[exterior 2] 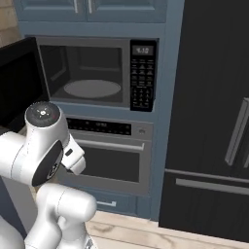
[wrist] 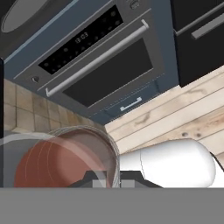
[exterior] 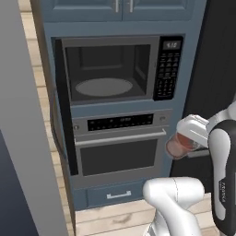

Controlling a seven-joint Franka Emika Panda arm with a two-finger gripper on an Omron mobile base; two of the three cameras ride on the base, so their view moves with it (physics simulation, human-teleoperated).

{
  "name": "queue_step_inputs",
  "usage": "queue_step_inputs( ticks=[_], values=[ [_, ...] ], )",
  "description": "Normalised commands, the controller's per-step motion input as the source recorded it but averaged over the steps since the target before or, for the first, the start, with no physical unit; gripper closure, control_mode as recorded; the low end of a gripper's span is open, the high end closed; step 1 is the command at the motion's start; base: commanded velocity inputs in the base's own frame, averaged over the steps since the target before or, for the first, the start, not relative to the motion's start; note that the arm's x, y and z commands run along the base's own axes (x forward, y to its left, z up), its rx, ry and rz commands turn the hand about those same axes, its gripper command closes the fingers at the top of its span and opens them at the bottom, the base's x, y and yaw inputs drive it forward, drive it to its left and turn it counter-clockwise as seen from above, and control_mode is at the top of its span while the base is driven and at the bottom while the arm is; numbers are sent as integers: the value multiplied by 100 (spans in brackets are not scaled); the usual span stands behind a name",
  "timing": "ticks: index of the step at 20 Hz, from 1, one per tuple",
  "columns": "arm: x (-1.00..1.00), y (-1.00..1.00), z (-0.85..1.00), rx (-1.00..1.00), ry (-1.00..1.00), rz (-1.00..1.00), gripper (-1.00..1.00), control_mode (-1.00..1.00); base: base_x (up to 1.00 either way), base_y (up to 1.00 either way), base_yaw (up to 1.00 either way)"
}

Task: Place the microwavable item in the microwave. Then, close the microwave door and press the start button.

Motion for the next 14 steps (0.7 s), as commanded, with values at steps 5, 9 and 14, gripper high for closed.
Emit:
queue_step_inputs(
  ticks=[5, 9, 14],
  values=[
    [0, 0, 0, 0, 0, 0, 100, 100, 32, 26, 0],
    [0, 0, 0, 0, 0, 0, 100, 100, 39, 38, 0],
    [0, 0, 0, 0, 0, 0, 100, 100, 38, 28, 0]
  ],
)
